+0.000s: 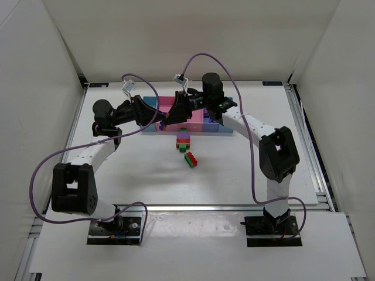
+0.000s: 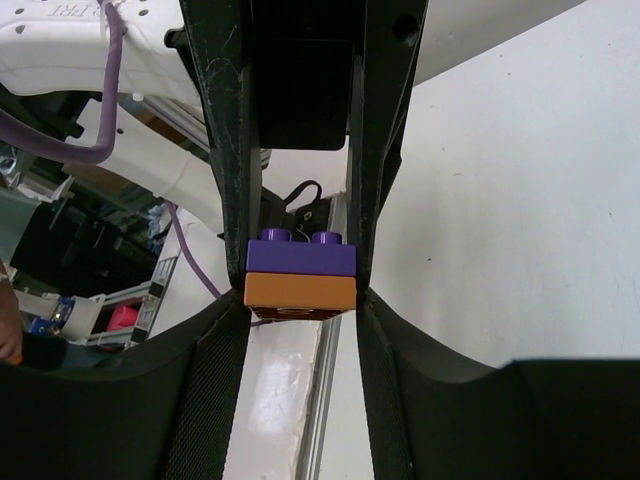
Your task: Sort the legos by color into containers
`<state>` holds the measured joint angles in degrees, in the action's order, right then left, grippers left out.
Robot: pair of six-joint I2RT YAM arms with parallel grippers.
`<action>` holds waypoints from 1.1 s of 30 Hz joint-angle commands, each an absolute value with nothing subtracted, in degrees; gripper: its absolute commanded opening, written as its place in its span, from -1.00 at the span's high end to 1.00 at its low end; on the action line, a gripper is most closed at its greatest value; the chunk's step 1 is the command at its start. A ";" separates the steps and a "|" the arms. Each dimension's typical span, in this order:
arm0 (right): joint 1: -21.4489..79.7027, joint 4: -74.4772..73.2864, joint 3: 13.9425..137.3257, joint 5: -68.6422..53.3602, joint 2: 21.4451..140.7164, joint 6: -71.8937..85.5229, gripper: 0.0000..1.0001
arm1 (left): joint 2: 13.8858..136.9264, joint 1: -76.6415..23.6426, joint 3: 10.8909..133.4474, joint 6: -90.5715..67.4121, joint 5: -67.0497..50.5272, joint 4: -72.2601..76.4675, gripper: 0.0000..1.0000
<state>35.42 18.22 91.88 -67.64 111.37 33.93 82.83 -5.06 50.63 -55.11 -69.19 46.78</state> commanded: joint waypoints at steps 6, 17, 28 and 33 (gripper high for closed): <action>35.95 19.60 94.13 -67.85 111.80 33.05 0.30 | 82.18 -5.45 51.85 -54.23 -68.99 48.25 0.77; 35.25 16.79 90.27 -67.85 108.63 29.44 1.00 | 82.00 -0.89 51.68 -54.41 -68.12 48.16 0.79; 29.63 13.63 84.91 -68.03 103.45 27.16 1.00 | 81.21 -0.70 50.36 -54.40 -68.47 48.08 0.80; 27.69 8.90 83.67 -68.20 101.87 23.30 1.00 | 81.56 -0.70 50.71 -54.40 -68.64 47.73 0.80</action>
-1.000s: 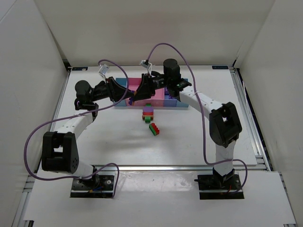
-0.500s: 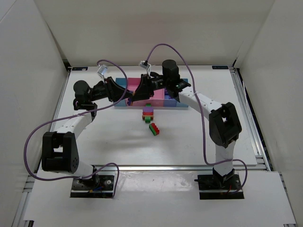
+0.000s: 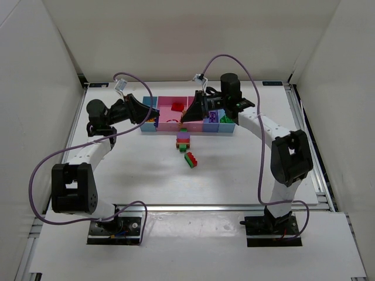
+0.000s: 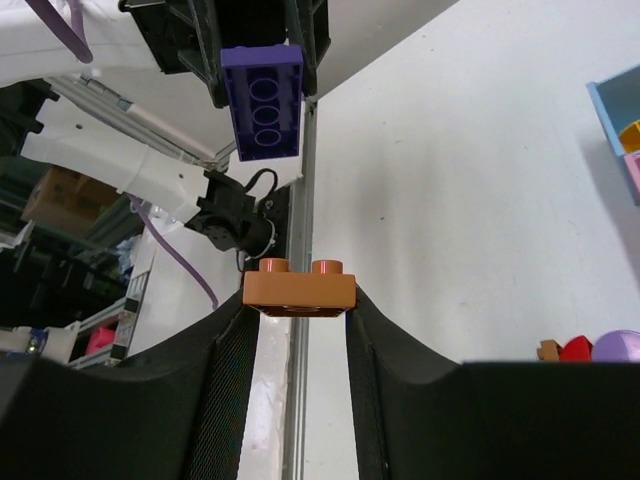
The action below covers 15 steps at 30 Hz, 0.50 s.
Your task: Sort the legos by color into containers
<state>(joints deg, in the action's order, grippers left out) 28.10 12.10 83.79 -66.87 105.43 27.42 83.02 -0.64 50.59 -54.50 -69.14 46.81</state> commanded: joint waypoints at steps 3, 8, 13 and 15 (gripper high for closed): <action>26.20 3.55 83.67 -67.07 101.34 18.48 1.00 | 81.83 -0.70 51.33 -54.05 -68.47 45.98 0.80; 24.00 -7.28 85.43 -59.61 100.02 8.81 1.00 | 81.30 0.43 51.68 -51.25 -66.63 41.94 0.80; 23.99 -15.55 86.92 -39.22 99.84 0.90 1.00 | 78.32 0.88 53.52 -42.12 -61.09 26.76 0.80; 23.99 -16.08 88.32 -36.84 100.81 -1.99 1.00 | 77.00 0.88 54.05 -37.03 -58.64 22.26 0.80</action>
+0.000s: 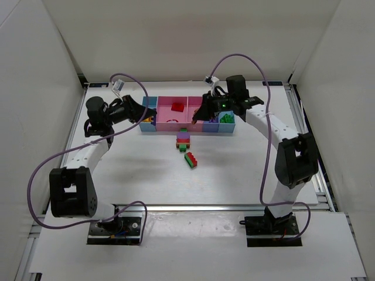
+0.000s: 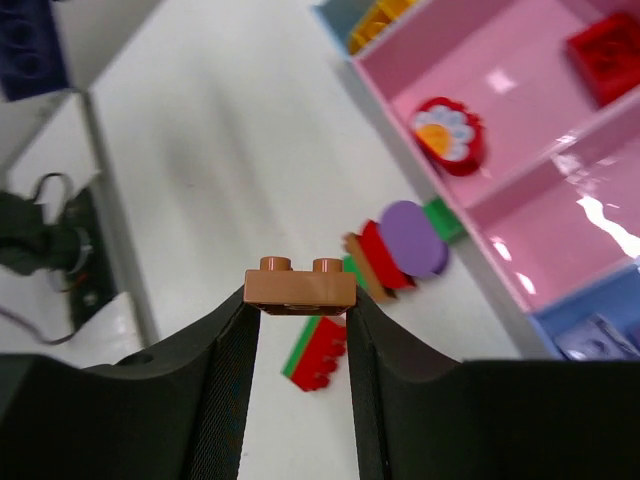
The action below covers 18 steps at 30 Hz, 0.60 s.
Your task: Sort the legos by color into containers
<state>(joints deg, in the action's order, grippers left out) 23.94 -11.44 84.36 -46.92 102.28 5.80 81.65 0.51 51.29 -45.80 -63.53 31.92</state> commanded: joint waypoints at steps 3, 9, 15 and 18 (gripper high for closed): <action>23.99 -16.61 91.83 -32.62 104.32 -2.64 1.00 | 76.46 0.97 55.10 -34.02 -56.87 16.97 0.80; 24.00 -15.91 97.63 -28.04 111.61 -3.25 1.00 | 76.46 1.14 56.16 -31.91 -55.20 13.45 0.80; 24.17 -16.52 100.55 -25.84 117.24 -5.10 1.00 | 76.73 2.11 57.39 -30.67 -53.26 10.37 0.78; 24.17 -15.91 100.72 -25.58 119.17 -5.97 1.00 | 76.82 2.11 57.57 -30.67 -53.17 10.20 0.78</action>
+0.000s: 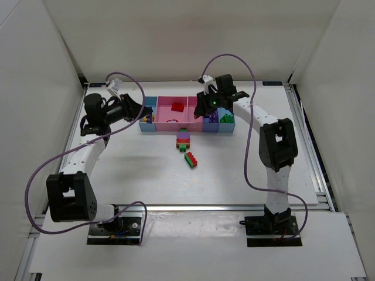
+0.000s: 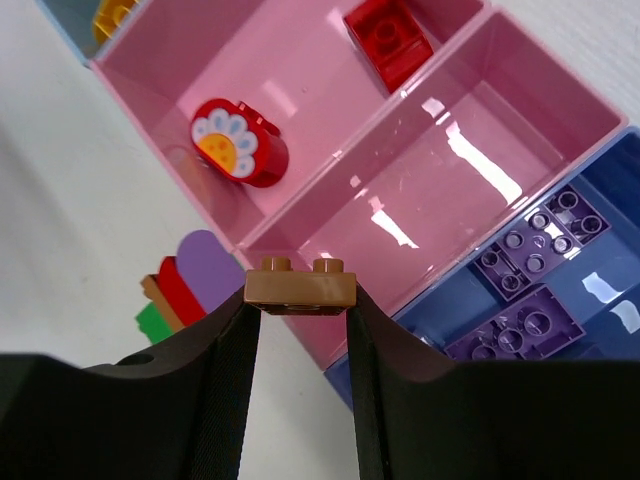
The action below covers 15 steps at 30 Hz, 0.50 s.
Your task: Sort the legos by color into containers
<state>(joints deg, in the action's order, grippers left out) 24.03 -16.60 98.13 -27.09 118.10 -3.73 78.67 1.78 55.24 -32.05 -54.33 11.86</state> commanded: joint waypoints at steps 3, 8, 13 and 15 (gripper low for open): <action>24.08 -15.91 101.69 -25.05 121.02 -6.50 1.00 | 76.82 2.28 57.74 -30.41 -53.26 9.50 0.78; 24.34 -15.91 104.14 -24.35 123.48 -7.03 0.86 | 76.99 2.29 57.75 -29.97 -53.17 9.14 0.78; 24.87 -15.91 104.59 -21.98 124.45 -7.56 -0.11 | 77.52 2.29 58.01 -29.80 -53.26 9.05 0.77; 25.22 -15.73 104.41 -21.71 124.10 -7.73 -0.33 | 77.87 2.29 58.36 -29.80 -53.52 9.05 0.77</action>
<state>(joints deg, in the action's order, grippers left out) 24.51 -16.64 102.13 -23.18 124.11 -6.48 78.70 2.09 55.83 -30.79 -53.32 9.21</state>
